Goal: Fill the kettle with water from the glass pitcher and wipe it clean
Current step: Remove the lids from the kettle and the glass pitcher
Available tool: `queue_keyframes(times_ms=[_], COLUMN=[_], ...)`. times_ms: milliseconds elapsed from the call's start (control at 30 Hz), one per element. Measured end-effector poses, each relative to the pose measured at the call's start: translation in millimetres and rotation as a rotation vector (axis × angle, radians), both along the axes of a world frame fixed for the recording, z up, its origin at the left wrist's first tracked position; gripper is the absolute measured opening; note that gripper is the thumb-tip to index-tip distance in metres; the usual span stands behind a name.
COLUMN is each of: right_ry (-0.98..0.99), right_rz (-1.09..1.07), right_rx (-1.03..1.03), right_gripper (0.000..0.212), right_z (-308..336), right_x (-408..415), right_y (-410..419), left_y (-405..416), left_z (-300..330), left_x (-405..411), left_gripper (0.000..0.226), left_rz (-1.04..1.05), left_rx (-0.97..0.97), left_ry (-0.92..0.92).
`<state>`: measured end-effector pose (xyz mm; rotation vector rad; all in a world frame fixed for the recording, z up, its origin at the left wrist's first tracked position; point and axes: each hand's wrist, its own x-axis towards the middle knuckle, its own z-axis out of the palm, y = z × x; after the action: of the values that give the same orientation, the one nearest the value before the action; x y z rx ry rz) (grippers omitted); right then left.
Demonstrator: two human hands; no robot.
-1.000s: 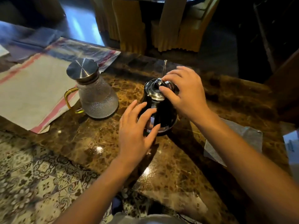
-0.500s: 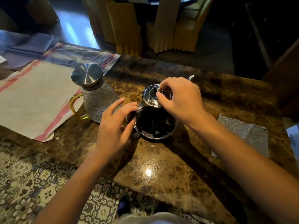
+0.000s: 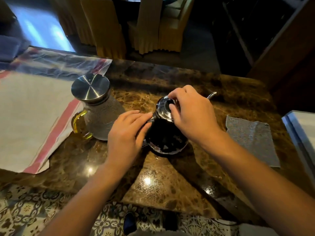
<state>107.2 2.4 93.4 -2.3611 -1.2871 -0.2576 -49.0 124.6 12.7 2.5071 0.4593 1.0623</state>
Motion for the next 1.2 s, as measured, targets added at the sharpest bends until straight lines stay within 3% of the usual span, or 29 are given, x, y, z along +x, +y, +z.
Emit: queue_keyframes(times_ms=[167, 400, 600, 700, 833, 1200], right_ry=[0.125, 0.330, 0.168, 0.167, 0.305, 0.854], right_rz=[-0.048, -0.041, 0.033, 0.024, -0.011, 0.029], right_rx=[0.058, 0.195, 0.041, 0.167, 0.298, 0.616], right_gripper=[0.004, 0.001, 0.019, 0.019, 0.002, 0.016], right_z=[4, 1, 6, -1, -3, 6], right_x=[4, 12, 13, 6, 4, 4], right_y=[15, 11, 0, -6, -1, -1], left_y=[1, 7, 3, -1, -1, 7], left_z=[-3, -3, -4, -3, -2, 0], left_x=[-1, 1, 2, 2, 2, 1], left_gripper=[0.030, 0.030, 0.030, 0.030, 0.031, 0.031], left_rz=[0.026, 0.016, 0.045, 0.072, 0.063, 0.010], left_rx=[0.035, 0.046, 0.022, 0.001, -0.010, -0.009], left_ry=[0.021, 0.033, 0.015, 0.024, 0.028, 0.061])
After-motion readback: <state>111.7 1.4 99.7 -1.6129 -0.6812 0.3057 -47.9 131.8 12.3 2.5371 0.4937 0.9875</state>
